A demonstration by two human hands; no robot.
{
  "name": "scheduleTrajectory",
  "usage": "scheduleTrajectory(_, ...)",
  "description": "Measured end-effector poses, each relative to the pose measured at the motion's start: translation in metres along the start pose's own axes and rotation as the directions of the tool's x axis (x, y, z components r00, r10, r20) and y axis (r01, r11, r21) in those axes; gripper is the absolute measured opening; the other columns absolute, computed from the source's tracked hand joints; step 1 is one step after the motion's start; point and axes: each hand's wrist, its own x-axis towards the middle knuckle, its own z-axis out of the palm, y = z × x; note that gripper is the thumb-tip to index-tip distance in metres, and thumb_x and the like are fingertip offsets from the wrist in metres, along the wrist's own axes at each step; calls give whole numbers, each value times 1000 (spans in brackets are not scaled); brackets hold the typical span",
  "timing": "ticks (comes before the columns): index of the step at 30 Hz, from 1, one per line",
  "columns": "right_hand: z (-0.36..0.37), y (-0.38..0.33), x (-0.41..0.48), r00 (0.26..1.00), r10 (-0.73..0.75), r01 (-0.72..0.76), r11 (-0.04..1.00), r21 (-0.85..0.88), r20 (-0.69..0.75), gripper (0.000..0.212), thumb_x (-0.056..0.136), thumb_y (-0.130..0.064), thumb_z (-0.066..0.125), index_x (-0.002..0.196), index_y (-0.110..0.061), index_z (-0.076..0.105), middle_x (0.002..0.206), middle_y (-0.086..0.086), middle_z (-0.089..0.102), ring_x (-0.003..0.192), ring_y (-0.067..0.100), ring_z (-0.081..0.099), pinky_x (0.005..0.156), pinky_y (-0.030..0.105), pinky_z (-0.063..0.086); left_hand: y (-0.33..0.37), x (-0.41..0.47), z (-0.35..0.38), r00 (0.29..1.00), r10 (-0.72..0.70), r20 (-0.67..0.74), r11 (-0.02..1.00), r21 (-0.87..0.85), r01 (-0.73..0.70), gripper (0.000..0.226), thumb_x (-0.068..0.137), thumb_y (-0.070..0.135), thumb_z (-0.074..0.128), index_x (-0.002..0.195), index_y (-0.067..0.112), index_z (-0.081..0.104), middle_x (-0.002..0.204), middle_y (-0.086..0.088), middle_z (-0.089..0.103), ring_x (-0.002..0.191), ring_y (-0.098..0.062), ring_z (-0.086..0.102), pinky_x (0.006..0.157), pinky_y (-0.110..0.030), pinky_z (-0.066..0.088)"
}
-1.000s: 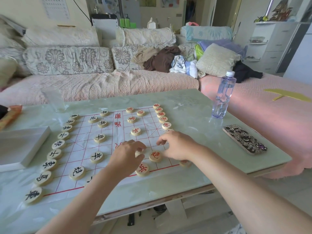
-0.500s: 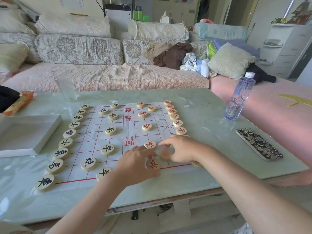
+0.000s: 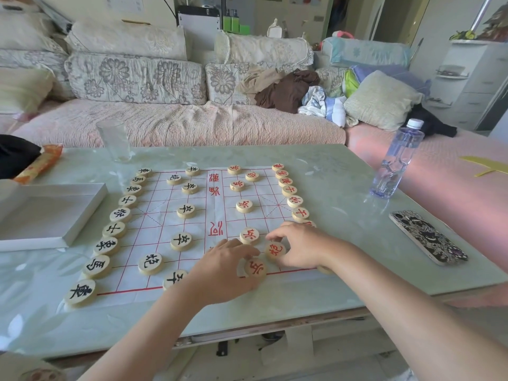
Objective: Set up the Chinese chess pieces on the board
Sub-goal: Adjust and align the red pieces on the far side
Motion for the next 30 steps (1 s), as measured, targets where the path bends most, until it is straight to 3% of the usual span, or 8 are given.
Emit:
scheduleTrajectory(4,3,4,3,1000,1,-1,1000,1,4,51,83,-57,62,131,-42,57,131,-15,52,119,11,53,98,28,44,-1,-2,0,1000,-8,-2,1000,-5,8,47,77,54,66,120,38,57,106,20,52,101,-5,44,87,-22,40)
scheduleTrajectory(9,0,3,2,1000,-12,12,1000,27,-3,54,83,-46,67,135,-39,55,131,-16,51,119,8,52,97,23,42,3,-2,3,999,-38,-8,999,11,38,58,70,62,67,122,40,53,103,23,51,99,-7,43,88,-28,43)
scheduleTrajectory(15,-1,1,1,1000,-18,18,1000,25,-4,50,84,-44,66,132,-39,58,133,-14,53,119,11,52,98,26,44,6,-2,3,999,-46,-25,998,47,48,53,69,65,66,115,40,59,101,22,54,99,-7,46,87,-28,42)
scheduleTrajectory(20,-2,0,-1,1000,-28,28,999,27,-6,50,85,-38,66,134,-36,58,134,-12,52,118,11,53,89,21,40,6,-3,3,998,-62,-34,997,38,63,53,70,64,66,116,40,59,102,22,55,98,-6,46,85,-26,42)
scheduleTrajectory(23,-3,0,-1,1000,-26,26,999,30,10,57,81,-29,69,136,-35,56,131,-13,53,115,9,53,91,21,45,6,-3,3,998,-57,-34,997,50,58,54,69,66,65,116,39,59,101,23,55,97,-5,46,85,-26,43)
scheduleTrajectory(25,-6,-1,-1,1000,-6,6,999,48,17,60,80,-33,69,137,-37,53,127,-17,54,111,7,53,93,23,48,6,-3,1,998,-50,-22,998,48,51,55,70,68,63,117,40,56,100,23,55,96,-5,47,84,-26,43)
scheduleTrajectory(30,-14,-7,12,995,25,-13,992,124,-94,50,86,-38,64,134,-35,55,122,-17,56,114,8,53,92,24,43,-8,15,-15,982,-136,-128,989,-76,127,31,86,51,57,114,37,57,96,20,56,90,-3,51,74,-24,46)
